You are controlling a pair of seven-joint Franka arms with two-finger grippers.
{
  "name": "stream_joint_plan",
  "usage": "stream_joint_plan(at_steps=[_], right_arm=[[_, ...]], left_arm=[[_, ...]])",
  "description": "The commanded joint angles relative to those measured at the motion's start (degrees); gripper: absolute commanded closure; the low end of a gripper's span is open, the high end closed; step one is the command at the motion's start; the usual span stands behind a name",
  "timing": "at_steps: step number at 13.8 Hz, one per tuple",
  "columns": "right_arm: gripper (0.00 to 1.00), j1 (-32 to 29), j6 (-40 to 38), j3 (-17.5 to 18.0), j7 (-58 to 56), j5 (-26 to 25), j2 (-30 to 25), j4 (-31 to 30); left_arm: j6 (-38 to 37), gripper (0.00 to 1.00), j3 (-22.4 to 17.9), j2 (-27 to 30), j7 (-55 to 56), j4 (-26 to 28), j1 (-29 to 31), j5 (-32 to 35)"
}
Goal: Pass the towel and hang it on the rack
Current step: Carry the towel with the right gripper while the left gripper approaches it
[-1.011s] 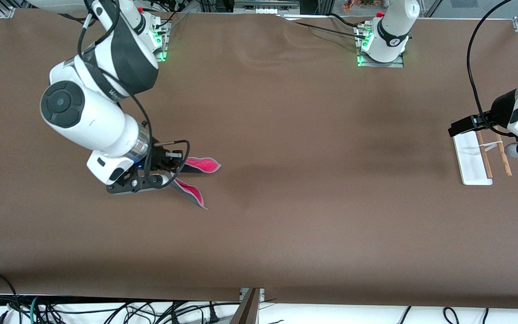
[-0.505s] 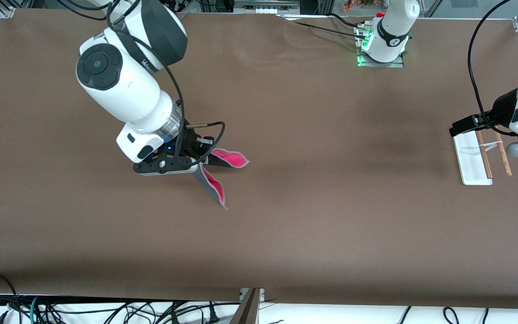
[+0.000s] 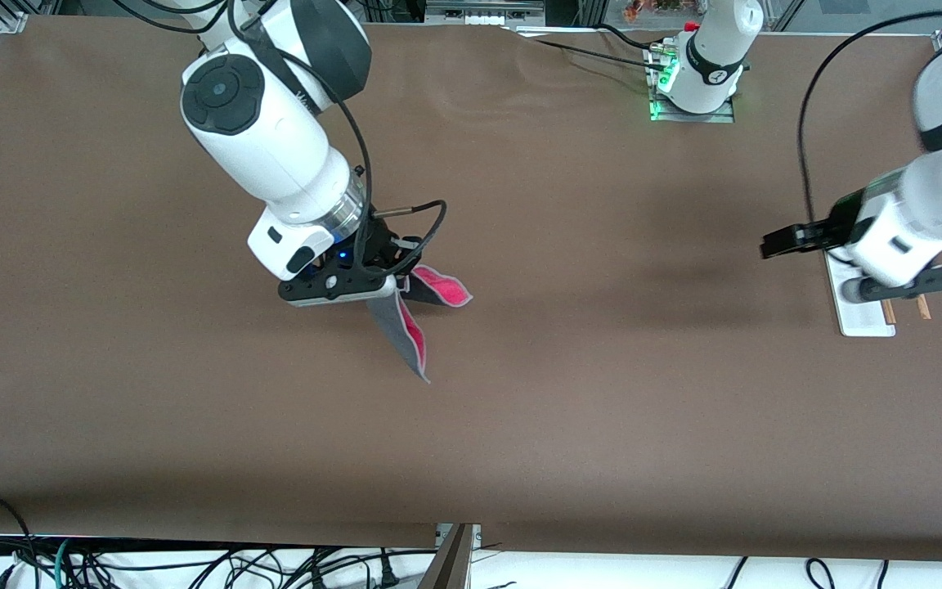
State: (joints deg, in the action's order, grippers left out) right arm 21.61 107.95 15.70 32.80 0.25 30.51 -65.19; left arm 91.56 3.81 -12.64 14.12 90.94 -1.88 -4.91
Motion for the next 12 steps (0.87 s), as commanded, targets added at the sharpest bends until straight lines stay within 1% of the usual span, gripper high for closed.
stream_joint_plan(at_steps=[1, 2, 3, 5, 6, 8, 10, 12], right_arm=[[1.00, 1.8, 1.9, -0.1, 4.5, 0.4, 0.6, 1.1], [1.00, 2.0, 2.1, -0.1, 5.2, 0.4, 0.7, 1.1], [1.00, 2.1, 2.2, -0.1, 5.3, 0.4, 0.6, 1.1], [1.00, 2.4, 2.3, -0.1, 5.3, 0.4, 0.7, 1.1], [1.00, 2.6, 2.8, -0.1, 5.3, 0.4, 0.7, 1.1], [1.00, 2.6, 3.1, -0.1, 5.3, 0.4, 0.6, 1.2], [1.00, 2.6, 3.6, -0.1, 5.3, 0.4, 0.6, 1.2], [1.00, 2.7, 3.9, -0.1, 5.3, 0.4, 0.6, 1.2]], left_arm=[[2.5, 0.00, -0.3, -1.7, -2.7, 1.7, -2.4, -2.5], [3.9, 0.00, 0.0, -1.9, -4.7, 1.9, -3.1, -5.4], [5.1, 0.00, 0.4, -1.9, -7.4, 3.4, -3.2, -8.2], [9.4, 0.00, 3.3, -1.6, -15.2, 6.3, -3.2, -11.5], [11.4, 0.00, 4.5, -1.7, -17.4, 7.8, -3.3, -13.4], [18.1, 0.00, 6.9, -1.7, -18.9, 11.7, -3.3, -19.1], [23.0, 0.00, 9.1, -2.9, -21.9, 13.0, -4.1, -21.6], [28.7, 0.00, 9.4, -4.7, -26.1, 13.2, -6.7, -26.8]])
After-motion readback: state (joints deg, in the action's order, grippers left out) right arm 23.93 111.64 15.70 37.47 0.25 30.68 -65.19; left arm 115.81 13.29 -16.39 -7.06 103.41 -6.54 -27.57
